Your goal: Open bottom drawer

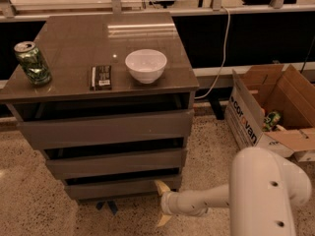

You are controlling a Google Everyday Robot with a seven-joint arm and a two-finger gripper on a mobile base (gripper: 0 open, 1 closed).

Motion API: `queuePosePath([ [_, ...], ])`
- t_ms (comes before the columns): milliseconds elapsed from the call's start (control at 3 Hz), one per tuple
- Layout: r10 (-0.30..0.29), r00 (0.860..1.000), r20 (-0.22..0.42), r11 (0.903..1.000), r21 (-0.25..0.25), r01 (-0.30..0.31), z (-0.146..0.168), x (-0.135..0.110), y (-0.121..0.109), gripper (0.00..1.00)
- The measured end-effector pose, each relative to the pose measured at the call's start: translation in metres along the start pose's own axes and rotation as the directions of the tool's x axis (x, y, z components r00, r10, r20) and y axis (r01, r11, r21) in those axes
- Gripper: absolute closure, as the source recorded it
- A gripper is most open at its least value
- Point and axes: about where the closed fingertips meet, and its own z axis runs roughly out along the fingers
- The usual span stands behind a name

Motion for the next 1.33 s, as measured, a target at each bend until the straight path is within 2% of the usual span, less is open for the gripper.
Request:
queuePosePath([
  [333,-0.053,0.997,-0.057,0.9984,-0.021,0.052,0.021,-0.009,-0.014,0.0],
  [667,-0.073,0.994,-0.085,0.997,-0.033,0.07,0.041,-0.007,-0.025,0.0],
  [1000,-0.052,0.998,-0.046,0.9985,-0.021,0.051,0.059,0.002,-0.028,0.0],
  [1333,-0.013,0.999,-0.031,0.9996,0.024,0.014,0.06,0.026,-0.034,0.0],
])
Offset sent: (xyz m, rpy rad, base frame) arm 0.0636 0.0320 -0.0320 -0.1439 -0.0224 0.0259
